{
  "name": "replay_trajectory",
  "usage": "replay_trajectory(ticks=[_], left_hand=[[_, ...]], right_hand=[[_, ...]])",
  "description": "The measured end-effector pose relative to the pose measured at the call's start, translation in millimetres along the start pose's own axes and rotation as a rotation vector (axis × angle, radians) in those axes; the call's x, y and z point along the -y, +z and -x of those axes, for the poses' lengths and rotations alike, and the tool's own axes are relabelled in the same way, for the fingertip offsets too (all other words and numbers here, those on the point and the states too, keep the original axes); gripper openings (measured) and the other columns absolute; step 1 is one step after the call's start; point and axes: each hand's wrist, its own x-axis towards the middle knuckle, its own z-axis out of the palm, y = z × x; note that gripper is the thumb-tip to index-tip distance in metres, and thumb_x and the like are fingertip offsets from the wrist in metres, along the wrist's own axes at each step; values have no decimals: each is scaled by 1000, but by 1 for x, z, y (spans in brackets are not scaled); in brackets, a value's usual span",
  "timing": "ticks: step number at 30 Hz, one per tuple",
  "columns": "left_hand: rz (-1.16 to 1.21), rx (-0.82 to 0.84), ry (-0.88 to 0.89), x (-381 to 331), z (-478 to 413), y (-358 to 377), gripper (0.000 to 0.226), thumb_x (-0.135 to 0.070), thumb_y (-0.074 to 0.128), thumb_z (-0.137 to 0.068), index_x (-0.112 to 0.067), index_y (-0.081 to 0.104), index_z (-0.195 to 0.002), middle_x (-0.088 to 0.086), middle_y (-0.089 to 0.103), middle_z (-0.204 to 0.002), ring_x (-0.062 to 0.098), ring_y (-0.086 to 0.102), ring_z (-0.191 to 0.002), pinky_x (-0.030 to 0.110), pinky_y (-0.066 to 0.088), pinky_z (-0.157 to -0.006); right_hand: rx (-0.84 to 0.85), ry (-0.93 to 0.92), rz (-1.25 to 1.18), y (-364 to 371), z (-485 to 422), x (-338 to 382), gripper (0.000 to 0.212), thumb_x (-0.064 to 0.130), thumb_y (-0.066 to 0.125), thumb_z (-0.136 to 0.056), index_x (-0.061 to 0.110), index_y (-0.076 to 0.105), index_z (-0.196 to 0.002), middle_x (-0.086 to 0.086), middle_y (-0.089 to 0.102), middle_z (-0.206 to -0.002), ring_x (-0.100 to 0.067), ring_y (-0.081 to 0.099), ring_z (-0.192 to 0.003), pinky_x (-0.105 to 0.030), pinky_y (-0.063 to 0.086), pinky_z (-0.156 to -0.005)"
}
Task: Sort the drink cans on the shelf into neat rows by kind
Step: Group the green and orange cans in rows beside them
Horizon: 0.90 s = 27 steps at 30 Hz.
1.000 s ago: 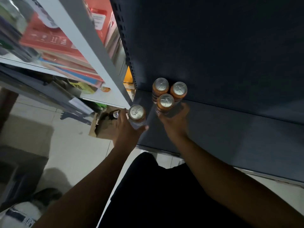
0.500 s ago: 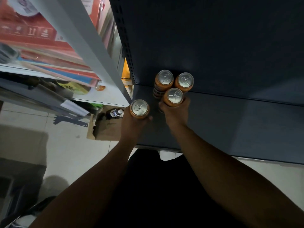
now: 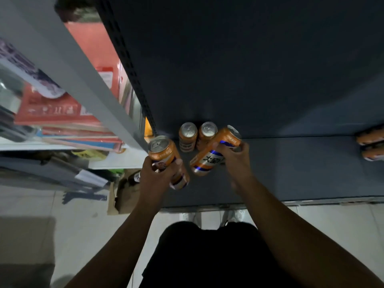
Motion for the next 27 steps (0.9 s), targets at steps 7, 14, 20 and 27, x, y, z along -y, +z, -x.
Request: replay_trajectory(ticks=[7,14,20,27], left_hand=[[190,139,-8,-56,8,26,59,-52,80,-73,-30,64,-125,-1,74,-118,21,71,-110,49,57,-95],[381,337,-234,-99,26,64,64,-70,50,-88,-20,67,-125,6,78,-105,23,77,-91,42,58,-79],[297,459,-200,-124,60,110,85,-75,70,-69,-14,64,-128,18,74,-107,34,72,-94,54,54,-93],[294,615,-188,-137,119,192,60,-57,60,-86,-11,70,-123,15,73,-104,27,69,-82,36,61,-66]], right_hand=[[133,-96,-106,-28,11,55,54,46,74,-86,20,60,-130,-2,75,-115,-22,73,-105,-40,59,-84],[246,142,-536,-77,25,94,76,76,49,-87,15,64,-130,-13,75,-114,-30,75,-92,-43,61,-76],[362,115,-608,-138,37,105,78,74,62,-83,11,63,-129,-13,71,-96,-31,71,-82,-43,58,-72],[372,97,-678,-232,60,106,73,69,59,-86,9,66,-127,-13,72,-111,-32,71,-89,-44,57,-77]])
